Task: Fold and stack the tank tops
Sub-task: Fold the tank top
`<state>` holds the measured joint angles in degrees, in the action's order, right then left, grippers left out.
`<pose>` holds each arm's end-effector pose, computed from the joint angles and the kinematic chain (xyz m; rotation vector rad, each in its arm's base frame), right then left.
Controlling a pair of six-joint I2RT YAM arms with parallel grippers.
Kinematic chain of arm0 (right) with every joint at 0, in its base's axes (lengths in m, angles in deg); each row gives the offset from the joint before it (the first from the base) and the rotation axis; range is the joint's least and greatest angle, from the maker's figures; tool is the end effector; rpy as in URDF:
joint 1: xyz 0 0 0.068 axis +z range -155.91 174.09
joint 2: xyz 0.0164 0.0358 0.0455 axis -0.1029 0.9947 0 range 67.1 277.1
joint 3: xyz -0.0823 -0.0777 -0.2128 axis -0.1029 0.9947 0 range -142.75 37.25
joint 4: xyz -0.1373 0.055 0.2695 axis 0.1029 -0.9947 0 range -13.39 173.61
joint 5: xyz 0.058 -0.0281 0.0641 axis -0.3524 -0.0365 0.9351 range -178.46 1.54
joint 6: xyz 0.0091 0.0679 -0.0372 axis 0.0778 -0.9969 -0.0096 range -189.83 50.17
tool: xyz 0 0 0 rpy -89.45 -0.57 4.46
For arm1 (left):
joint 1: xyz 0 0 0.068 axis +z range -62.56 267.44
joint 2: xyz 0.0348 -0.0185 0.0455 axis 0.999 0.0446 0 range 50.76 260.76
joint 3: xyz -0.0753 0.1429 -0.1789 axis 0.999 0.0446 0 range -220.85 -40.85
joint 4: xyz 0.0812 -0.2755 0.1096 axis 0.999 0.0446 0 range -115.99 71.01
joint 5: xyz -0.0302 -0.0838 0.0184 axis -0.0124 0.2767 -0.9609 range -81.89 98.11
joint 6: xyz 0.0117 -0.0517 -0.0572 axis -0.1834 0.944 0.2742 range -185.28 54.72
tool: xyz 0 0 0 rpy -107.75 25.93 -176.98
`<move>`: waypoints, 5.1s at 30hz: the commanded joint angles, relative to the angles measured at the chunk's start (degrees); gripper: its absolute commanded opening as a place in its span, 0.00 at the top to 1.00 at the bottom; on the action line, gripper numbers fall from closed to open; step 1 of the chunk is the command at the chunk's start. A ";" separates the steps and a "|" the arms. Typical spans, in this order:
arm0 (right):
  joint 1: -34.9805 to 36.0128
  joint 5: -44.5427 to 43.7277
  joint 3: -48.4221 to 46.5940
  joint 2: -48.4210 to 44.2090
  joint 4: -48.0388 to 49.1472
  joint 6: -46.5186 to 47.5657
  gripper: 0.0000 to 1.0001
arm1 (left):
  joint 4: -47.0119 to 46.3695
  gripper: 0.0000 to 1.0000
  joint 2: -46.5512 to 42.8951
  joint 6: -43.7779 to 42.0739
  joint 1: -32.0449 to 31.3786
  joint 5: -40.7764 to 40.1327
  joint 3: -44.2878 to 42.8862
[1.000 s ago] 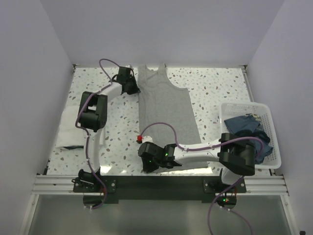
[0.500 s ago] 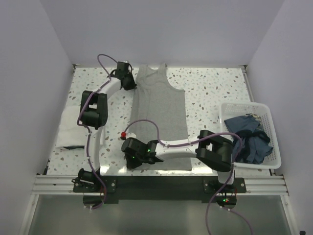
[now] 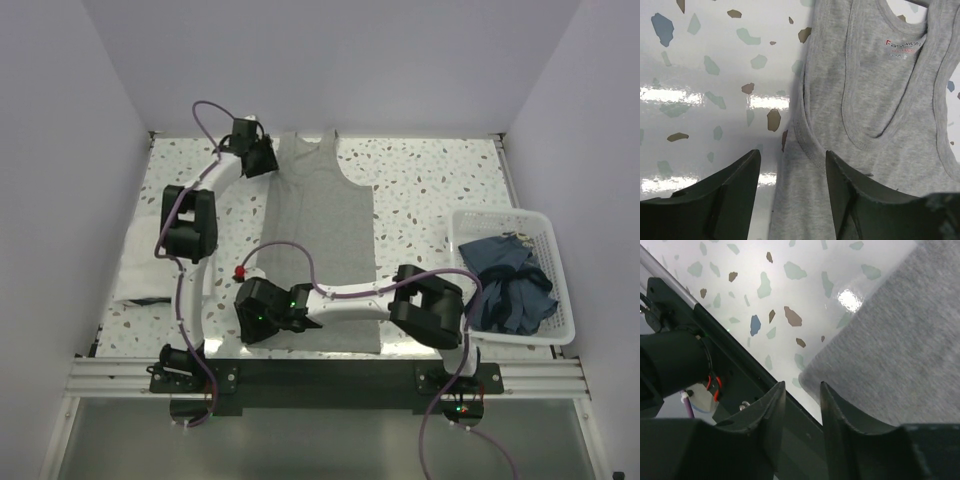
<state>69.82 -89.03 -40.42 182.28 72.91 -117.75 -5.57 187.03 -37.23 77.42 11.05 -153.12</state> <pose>0.1193 0.4664 0.0867 -0.6318 2.5741 0.8860 0.5705 -0.1043 0.1101 -0.3472 2.3524 -0.3836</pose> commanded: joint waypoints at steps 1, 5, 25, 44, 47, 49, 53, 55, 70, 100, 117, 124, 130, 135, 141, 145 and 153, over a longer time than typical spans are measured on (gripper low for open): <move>-0.14 -1.88 1.20 -7.49 0.86 1.77 0.61 | -1.71 0.39 -6.27 -1.60 0.53 0.49 -2.25; -0.75 -3.90 3.22 -13.12 -1.07 3.97 0.53 | -1.18 0.37 -10.22 -1.42 0.53 0.31 -1.99; -55.50 10.15 -2.39 -14.23 -11.10 24.27 0.56 | -15.23 0.53 -47.04 6.49 -23.71 -6.10 46.86; -58.76 -1.18 -24.19 10.42 -15.41 29.90 0.58 | -16.65 0.64 -40.12 12.46 -52.90 -10.23 51.01; -58.76 -2.40 -25.94 11.91 -16.19 30.60 0.58 | -16.56 0.65 -38.01 13.25 -54.57 -10.50 50.57; -58.85 -3.55 -27.00 13.41 -16.81 31.48 0.59 | -16.65 0.65 -37.04 13.61 -55.02 -10.67 50.57; -59.20 -4.61 -28.50 14.90 -16.90 32.19 0.60 | -16.29 0.66 -36.86 14.66 -56.16 -11.99 50.74; -59.29 -4.26 -28.94 15.60 -16.72 32.36 0.62 | -16.29 0.66 -37.30 15.71 -56.60 -12.25 51.62; -59.46 -3.11 -32.20 20.09 -16.29 32.54 0.75 | -12.87 0.62 -34.76 16.68 -60.99 -13.22 49.08; -59.46 -2.85 -28.77 18.15 -12.86 29.38 1.00 | -2.15 0.51 -25.79 15.63 -70.13 -19.90 40.38; -59.90 -4.60 -27.89 17.10 -12.77 27.53 1.00 | -3.63 0.99 -32.98 17.21 -71.45 -22.01 44.41; -60.34 -7.32 -26.40 15.52 -13.30 26.57 1.00 | -8.03 1.00 -41.69 20.55 -71.28 -22.80 53.71; -61.22 -8.30 -25.69 14.55 -13.73 25.86 1.00 | -10.84 1.00 -44.16 22.57 -71.28 -21.49 57.50; -62.01 -10.57 -25.25 13.59 -14.70 25.69 1.00 | -13.74 1.00 -44.60 22.66 -71.28 -20.52 58.48; -63.86 -11.20 -24.11 11.83 -15.40 25.60 1.00 | -17.08 1.00 -44.69 21.87 -71.28 -19.46 58.39; -63.86 -9.71 -24.20 10.77 -15.67 25.51 1.00 | -18.05 1.00 -45.30 21.87 -71.28 -19.55 58.92; -63.68 -4.61 -25.78 10.07 -16.28 22.88 1.00 | -17.97 1.00 -54.78 26.17 -69.52 -23.68 67.08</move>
<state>5.97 -96.23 -64.61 196.16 57.06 -92.70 -21.59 137.37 -14.28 6.98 -9.43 -88.68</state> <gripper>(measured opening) 0.009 0.018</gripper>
